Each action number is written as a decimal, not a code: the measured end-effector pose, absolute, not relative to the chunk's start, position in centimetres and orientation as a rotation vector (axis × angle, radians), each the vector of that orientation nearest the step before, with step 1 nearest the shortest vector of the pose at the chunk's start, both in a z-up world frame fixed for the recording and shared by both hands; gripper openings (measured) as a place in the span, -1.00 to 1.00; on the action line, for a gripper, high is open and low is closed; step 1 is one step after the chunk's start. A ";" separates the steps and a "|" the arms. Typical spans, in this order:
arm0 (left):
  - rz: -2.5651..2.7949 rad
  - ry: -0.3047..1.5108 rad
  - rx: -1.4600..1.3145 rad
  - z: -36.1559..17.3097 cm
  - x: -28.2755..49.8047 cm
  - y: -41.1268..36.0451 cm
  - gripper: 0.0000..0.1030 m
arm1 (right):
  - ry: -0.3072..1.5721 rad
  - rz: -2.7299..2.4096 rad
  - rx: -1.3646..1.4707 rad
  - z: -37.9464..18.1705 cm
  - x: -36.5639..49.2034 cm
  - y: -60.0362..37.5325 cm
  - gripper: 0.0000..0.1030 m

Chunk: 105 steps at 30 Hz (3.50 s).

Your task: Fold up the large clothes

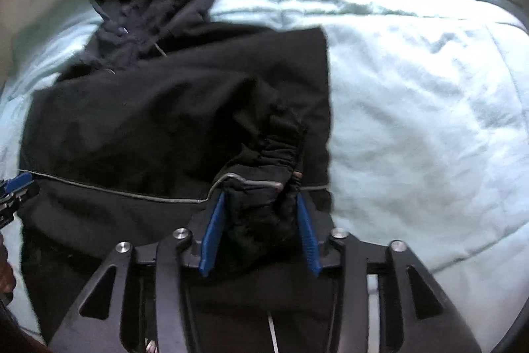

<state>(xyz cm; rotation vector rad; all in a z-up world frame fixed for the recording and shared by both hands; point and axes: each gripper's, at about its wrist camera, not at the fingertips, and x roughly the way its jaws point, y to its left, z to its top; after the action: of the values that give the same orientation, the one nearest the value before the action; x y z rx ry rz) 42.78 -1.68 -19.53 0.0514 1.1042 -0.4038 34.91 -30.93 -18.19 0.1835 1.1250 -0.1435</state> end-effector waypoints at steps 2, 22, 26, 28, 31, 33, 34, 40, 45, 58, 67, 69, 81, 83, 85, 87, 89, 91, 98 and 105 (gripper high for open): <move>-0.443 1.034 0.005 -17.0 42.9 -1.5 0.01 | 1.044 -0.134 0.175 -15.2 34.8 -30.2 0.18; -0.414 1.004 0.014 -17.6 48.8 -2.9 0.00 | 1.054 0.034 0.158 -16.9 41.6 -29.2 0.11; -0.372 0.884 0.023 -13.9 54.9 -3.4 0.00 | 0.934 0.009 0.125 -13.9 46.5 -30.1 0.13; -0.315 0.867 0.019 -13.4 59.1 -4.4 0.00 | 0.897 -0.021 0.102 -13.5 49.8 -30.2 0.13; -0.289 0.871 -0.041 -14.0 64.5 -4.5 0.00 | 0.863 -0.025 0.101 -13.4 55.1 -30.4 0.13; -0.257 0.873 -0.038 -14.9 67.8 -4.9 0.00 | 0.843 -0.029 0.096 -13.4 58.1 -30.1 0.13; -0.240 0.880 -0.029 -15.6 69.2 -5.2 0.00 | 0.840 -0.030 0.096 -13.4 59.0 -30.0 0.13; -0.191 0.981 -0.063 -20.2 74.9 -6.1 0.00 | 0.904 -0.101 0.118 -16.6 66.3 -30.5 0.13; -0.219 1.023 -0.123 -21.6 77.6 -5.9 -0.76 | 0.987 -0.183 0.071 -19.8 69.0 -31.1 -0.57; -0.371 1.161 -0.308 -26.8 76.8 -1.1 -0.70 | 1.059 -0.027 0.191 -26.0 66.4 -35.7 -0.65; -0.491 0.914 -0.149 -18.0 70.2 -1.4 -0.57 | 0.939 0.079 0.121 -19.0 60.9 -36.5 -0.20; -0.537 0.836 -0.164 -15.8 70.2 -2.1 -0.56 | 0.886 0.076 0.127 -17.2 61.0 -36.1 -0.20; -0.571 1.156 -0.066 -26.7 73.6 -8.4 -0.37 | 1.107 0.118 0.044 -25.2 67.3 -31.2 -0.20; -0.559 1.177 -0.096 -28.0 74.0 -8.3 -0.37 | 1.114 0.110 0.079 -26.3 67.4 -31.6 -0.20; -0.544 1.167 -0.052 -27.7 73.8 -8.6 -0.36 | 1.121 0.104 0.086 -26.5 67.6 -31.6 -0.20; -0.547 1.140 -0.018 -26.3 73.2 -9.9 -0.36 | 1.113 0.110 0.068 -25.5 67.4 -31.7 -0.20; -0.576 1.082 -0.013 -23.8 72.3 -10.1 -0.36 | 1.086 0.136 0.100 -23.6 66.5 -32.2 -0.20; -0.610 1.023 -0.044 -21.5 71.2 -8.3 -0.36 | 1.043 0.167 0.135 -22.0 65.9 -33.4 -0.19; -0.517 0.970 -0.150 -19.1 74.0 -3.1 -0.07 | 1.007 0.161 0.234 -20.0 66.3 -37.7 -0.15; -0.513 1.191 -0.339 -26.1 77.7 0.5 -0.06 | 1.109 0.215 0.344 -25.1 68.1 -38.3 -0.14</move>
<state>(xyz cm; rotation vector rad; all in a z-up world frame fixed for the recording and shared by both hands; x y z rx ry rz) 77.71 0.46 -26.15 -0.3389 1.1908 -0.5135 68.12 -38.34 -25.12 0.3435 1.1094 0.2152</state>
